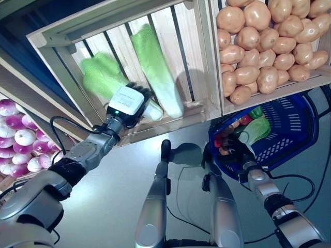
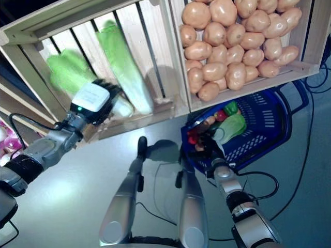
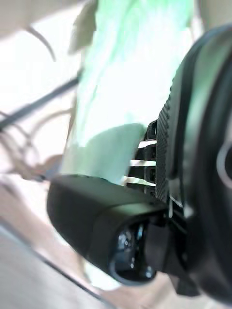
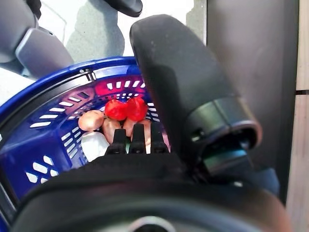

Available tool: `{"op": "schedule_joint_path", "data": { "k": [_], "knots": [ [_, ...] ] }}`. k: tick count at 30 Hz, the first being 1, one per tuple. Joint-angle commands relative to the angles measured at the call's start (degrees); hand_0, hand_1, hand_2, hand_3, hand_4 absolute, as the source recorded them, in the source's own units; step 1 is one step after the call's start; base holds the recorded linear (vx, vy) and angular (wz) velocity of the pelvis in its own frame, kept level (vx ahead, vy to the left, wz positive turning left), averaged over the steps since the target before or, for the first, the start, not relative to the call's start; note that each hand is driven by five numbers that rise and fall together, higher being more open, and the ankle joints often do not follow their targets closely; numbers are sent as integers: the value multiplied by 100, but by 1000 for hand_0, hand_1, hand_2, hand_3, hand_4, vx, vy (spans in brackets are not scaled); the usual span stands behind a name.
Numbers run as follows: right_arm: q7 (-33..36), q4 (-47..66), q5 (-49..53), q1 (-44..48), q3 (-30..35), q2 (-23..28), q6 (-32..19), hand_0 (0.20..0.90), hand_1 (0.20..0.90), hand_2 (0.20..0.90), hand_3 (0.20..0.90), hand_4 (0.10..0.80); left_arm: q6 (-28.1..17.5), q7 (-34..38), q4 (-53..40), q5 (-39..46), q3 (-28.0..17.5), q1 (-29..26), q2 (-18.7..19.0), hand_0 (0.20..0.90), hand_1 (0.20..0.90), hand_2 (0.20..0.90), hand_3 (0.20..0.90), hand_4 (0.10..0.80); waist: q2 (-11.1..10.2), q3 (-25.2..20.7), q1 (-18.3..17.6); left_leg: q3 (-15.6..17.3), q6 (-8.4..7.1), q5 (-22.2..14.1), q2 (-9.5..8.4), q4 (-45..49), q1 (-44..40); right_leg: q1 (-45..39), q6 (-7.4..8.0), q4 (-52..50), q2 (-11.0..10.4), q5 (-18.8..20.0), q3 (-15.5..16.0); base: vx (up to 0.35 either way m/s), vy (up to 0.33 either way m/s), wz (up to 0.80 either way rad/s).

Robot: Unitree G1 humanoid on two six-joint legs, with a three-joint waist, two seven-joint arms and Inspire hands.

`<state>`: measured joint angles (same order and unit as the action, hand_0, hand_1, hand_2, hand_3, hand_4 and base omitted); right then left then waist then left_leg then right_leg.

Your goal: Put vegetables into the basket

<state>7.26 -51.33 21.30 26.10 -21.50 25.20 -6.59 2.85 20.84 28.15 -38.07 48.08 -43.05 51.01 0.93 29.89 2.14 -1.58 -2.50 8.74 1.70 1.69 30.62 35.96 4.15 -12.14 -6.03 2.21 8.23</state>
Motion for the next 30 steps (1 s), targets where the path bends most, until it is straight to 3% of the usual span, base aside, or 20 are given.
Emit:
{"op": "schedule_joint_path", "data": {
  "k": [1, 6, 11, 20, 25, 26, 27, 30],
  "knots": [
    [-155, 328, 282, -145, -117, 347, -102, 900, 900, 900, 900, 800, 456, -237, 536, -143, -77, 398, -178, 900, 900, 900, 900, 800, -85, -10, -139, 43, -37, -186, -238, 345, 279, -383, 120, 348, 49, 328, 102, 0, 0, 0],
    [-117, 273, 330, -150, -151, 297, -184, 900, 900, 900, 900, 800, 470, 1476, 744, -295, -337, 287, -247, 900, 900, 900, 900, 800, -164, -10, -110, 34, -45, -201, -226, 369, 322, -348, 101, 354, 51, 328, 102, 0, 0, 0],
    [-46, 302, 277, -221, -178, 250, -235, 900, 900, 900, 900, 800, -199, 2876, 1338, -718, -676, 291, -483, 900, 900, 900, 900, 800, -237, -10, -92, 5, -61, -173, -241, 424, 432, -261, 104, 324, 33, 350, 141, 0, 0, 0],
    [105, 611, 286, -221, -309, 239, -158, 900, 900, 900, 900, 800, -240, 4413, 2258, -1110, -995, 321, -1128, 900, 900, 900, 900, 800, -482, -10, -201, -6, -70, -151, -200, 453, 638, -3, 79, 215, 148, 341, 70, 0, 0, 0],
    [136, 754, 298, -141, -388, 241, -118, 900, 900, 900, 900, 800, -176, 4541, 2514, -1009, -1041, 99, -1299, 900, 900, 900, 900, 800, -582, -10, -270, -16, -83, -139, -185, 495, 768, 135, 73, 155, 206, 348, 39, 0, 0, 0],
    [135, 755, 296, -120, -403, 237, -115, 900, 900, 900, 900, 800, -185, 4535, 2564, -980, -1049, 47, -1323, 778, 778, 778, 778, 718, -598, -10, -278, -16, -85, -137, -178, 492, 776, 144, 74, 150, 213, 348, 32, 0, 0, 0],
    [132, 762, 299, -92, -418, 230, -102, 900, 900, 900, 900, 800, -179, 4530, 2629, -927, -1040, -16, -1349, 302, 302, 302, 302, 402, -618, -10, -291, -18, -89, -135, -172, 486, 778, 147, 76, 152, 223, 351, 24, 0, 0, 0],
    [143, 809, 281, -43, -465, 188, -54, 900, 900, 900, 900, 800, -169, 4500, 2732, -854, -1050, -149, -1417, 300, 300, 300, 300, 400, -672, -10, -314, -22, -89, -141, -158, 470, 752, 124, 77, 152, 246, 348, 9, 0, 0, 0]
  ]
}}
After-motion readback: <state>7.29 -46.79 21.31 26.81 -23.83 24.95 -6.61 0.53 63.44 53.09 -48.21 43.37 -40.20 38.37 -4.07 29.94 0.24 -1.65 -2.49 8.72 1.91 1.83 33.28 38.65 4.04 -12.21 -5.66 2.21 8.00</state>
